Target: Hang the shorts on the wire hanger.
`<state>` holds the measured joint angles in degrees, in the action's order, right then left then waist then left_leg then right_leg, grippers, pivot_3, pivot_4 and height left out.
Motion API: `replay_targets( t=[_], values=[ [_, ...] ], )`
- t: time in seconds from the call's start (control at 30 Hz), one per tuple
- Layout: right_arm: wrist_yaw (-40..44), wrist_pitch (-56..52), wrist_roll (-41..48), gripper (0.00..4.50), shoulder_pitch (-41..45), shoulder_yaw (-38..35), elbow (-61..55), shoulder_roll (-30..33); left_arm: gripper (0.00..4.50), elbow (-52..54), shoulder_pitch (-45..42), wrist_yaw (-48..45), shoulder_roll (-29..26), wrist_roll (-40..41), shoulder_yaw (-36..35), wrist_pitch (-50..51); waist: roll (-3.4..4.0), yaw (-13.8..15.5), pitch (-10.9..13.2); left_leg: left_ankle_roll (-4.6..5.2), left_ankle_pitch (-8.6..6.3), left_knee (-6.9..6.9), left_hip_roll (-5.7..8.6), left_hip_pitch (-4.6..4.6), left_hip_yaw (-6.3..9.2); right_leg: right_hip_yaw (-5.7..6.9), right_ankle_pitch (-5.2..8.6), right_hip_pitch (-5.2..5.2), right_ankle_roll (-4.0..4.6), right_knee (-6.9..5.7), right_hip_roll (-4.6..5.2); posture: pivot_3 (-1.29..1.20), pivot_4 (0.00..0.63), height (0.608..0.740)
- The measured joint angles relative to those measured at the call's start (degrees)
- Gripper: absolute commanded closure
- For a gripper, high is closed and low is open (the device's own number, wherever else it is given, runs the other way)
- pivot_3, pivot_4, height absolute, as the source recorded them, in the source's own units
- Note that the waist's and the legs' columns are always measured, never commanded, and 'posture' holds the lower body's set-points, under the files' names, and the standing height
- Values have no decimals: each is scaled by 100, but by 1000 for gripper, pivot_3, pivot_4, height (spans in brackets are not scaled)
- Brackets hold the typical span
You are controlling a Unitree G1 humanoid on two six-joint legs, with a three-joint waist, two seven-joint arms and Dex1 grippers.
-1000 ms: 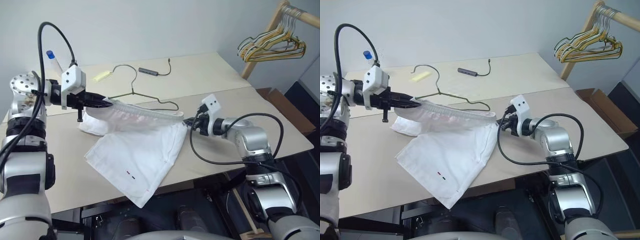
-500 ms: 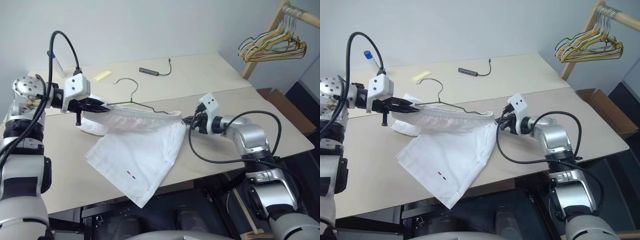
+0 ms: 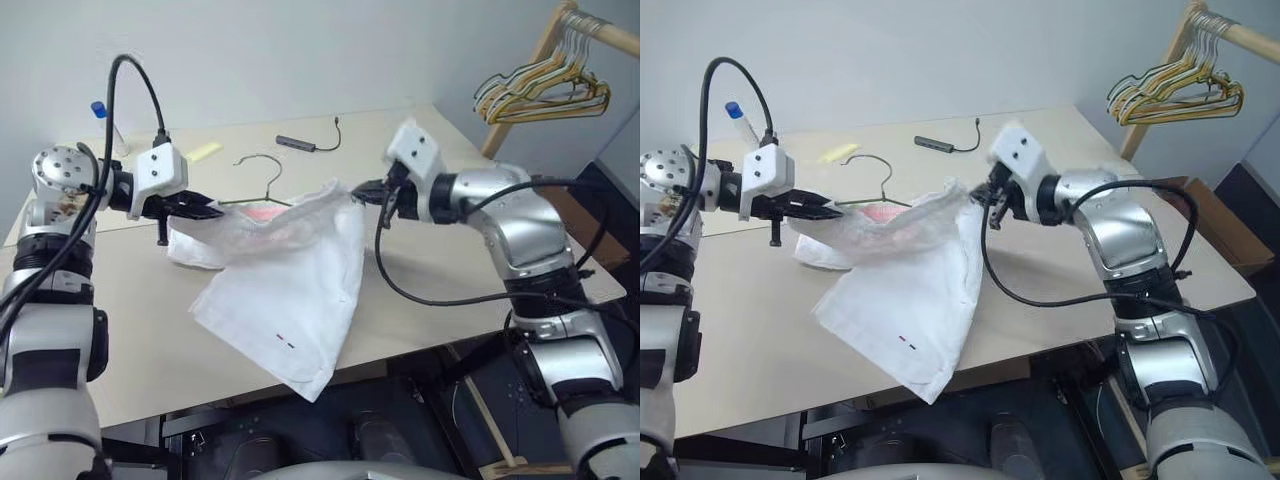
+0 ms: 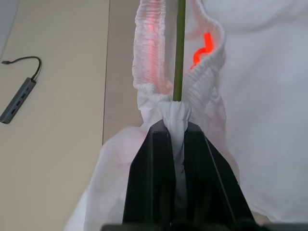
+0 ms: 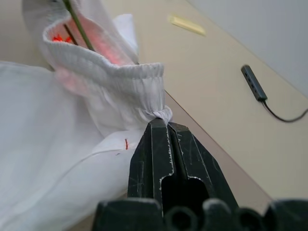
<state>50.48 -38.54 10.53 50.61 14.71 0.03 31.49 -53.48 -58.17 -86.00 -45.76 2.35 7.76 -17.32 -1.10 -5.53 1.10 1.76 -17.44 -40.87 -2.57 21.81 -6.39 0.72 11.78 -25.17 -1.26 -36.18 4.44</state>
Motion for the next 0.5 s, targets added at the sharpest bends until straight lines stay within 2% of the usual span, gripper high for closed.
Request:
replay_targets(
  t=[0.27,0.4,0.5],
  values=[
    [174,205,-528,4470,40,677,109,-36,4500,27,0,-176,38,178,-172,98,0,3,0,0,0,-2,1,11,-1,5,0,-3,-1,-3,0,-31,0,740],
    [-27,851,-932,4470,-40,734,310,-41,4500,32,4,-200,33,191,-198,99,0,3,0,-1,1,-2,1,11,-1,5,0,-3,-1,-2,0,-31,0,740],
    [-30,1278,-979,3809,-160,705,352,-52,4500,88,22,-232,29,214,-209,99,0,0,0,-2,1,-1,0,9,-1,5,0,-2,-1,-1,-1,-34,0,740]
  ],
)
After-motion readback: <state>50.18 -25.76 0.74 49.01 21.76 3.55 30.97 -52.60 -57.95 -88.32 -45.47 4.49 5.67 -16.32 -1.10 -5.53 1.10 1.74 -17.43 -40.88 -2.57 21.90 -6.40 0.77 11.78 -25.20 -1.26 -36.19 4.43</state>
